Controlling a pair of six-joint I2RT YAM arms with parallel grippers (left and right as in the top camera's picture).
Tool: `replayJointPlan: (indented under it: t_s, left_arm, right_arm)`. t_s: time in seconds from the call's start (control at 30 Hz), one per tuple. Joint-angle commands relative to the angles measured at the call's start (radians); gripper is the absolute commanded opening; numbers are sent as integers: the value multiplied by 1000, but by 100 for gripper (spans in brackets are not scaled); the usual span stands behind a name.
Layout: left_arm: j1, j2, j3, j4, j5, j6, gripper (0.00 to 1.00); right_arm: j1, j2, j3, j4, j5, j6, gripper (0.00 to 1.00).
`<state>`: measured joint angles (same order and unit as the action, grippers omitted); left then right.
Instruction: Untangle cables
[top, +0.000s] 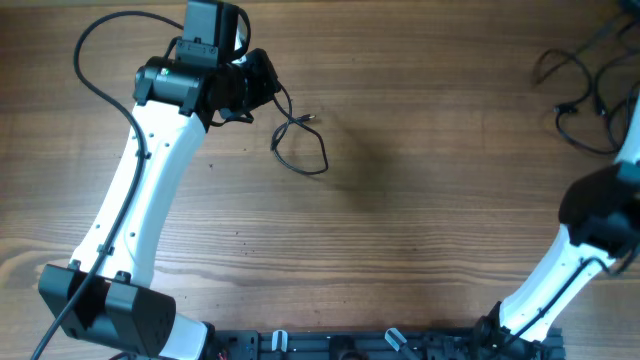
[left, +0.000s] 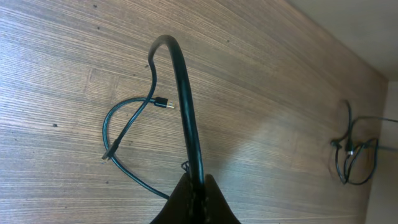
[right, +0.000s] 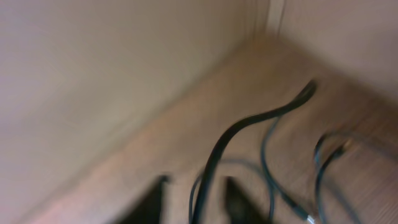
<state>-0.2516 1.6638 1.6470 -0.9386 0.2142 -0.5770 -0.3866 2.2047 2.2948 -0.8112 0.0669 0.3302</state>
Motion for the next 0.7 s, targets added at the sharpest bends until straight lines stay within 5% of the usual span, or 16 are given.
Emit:
replayJointPlan:
  t_s: [0.0,0.27,0.43,0.57,0.67]
  left_arm:
    - [-2,5,6,6,-6,20,4]
    - [-2,5,6,6,-6,20,4]
    - [-2,5,6,6,-6,20,5]
    - [-2,5,6,6,-6,20,22]
    - [3,5,6,24,-14,20,54]
  right_arm:
    - [6,58,5,-105,-90,51,100]
    - [19,-21,5,-210,-362,48,100]
    - [70,-114,5,-260,-613,-167,100]
    - [161,-122,5,-329,-763,-292,100]
    - [253,-116,3,-371,-741,-337,100]
